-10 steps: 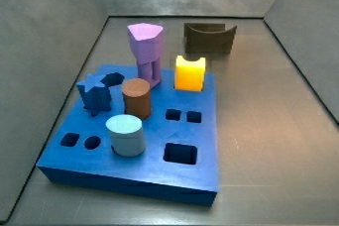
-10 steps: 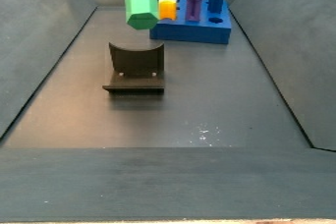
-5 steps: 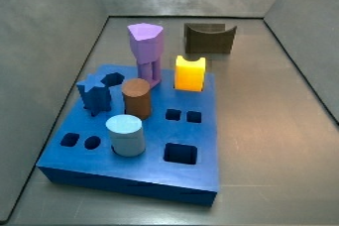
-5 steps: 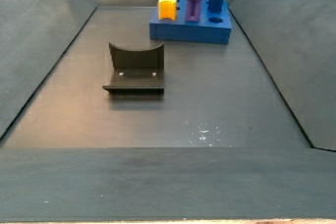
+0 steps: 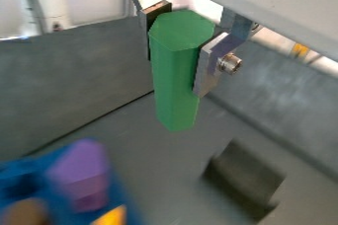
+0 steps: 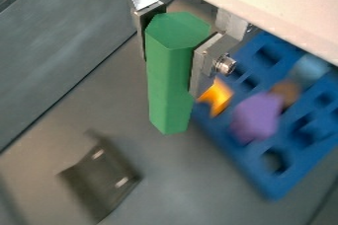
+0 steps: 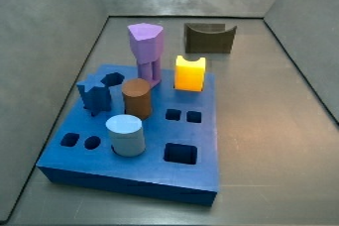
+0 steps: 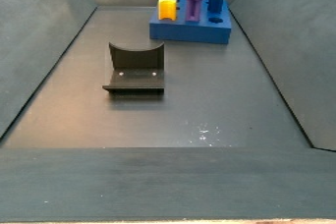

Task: Pick up the hexagon object. Move up. Place the hexagon object on the fixture. Regrasp the hexagon object. Move to above the board. Insert the hexagon object.
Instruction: Move to above the board, then insert the hexagon object.

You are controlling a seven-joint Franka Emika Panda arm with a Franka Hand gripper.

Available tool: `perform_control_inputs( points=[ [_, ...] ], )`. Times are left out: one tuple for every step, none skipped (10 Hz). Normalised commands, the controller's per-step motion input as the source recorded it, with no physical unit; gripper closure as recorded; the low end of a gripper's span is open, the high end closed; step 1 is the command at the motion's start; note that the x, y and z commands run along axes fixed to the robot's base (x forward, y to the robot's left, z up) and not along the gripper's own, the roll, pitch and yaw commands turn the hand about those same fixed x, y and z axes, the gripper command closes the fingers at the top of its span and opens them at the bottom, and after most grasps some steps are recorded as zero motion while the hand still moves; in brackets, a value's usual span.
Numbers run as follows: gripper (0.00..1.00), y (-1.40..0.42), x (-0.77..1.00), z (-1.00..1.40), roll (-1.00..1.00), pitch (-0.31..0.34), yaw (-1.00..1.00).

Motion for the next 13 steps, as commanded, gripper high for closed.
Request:
perform_control_inputs(
  points=[
    [1.00,-1.00,-0.36,0.37,-0.93,-0.046,-0.09],
    [1.00,-0.82,-0.33,0.31,-0.61,-0.044,-0.05],
    [1.00,-0.63,-0.26,0.24,-0.47,-0.047,-0.04],
    [1.00,-0.31,-0.14,0.10,-0.28,-0.042,-0.02],
    [1.00,-0.17,-0.09,0.05,-0.21,-0.037,-0.02],
    [1.00,0.17,-0.52,-0.59,0.00,0.000,-0.67],
    [1.00,0.20,-0.44,-0.67,0.00,0.000,-0.76],
    [1.00,0.17,-0.39,-0.66,0.00,0.000,-0.84],
    [1.00,0.15,-0.39,-0.66,0.00,0.000,-0.85],
    [1.00,0.11,-0.40,-0.61,0.00,-0.007,-0.85],
    [1.00,0.10,-0.45,-0.54,0.00,-0.013,-0.82],
    [1.00,0.08,-0.58,-0.34,-0.10,-0.077,-0.65],
    [1.00,0.00,-0.51,0.00,-0.26,-0.211,-0.52]
  ],
)
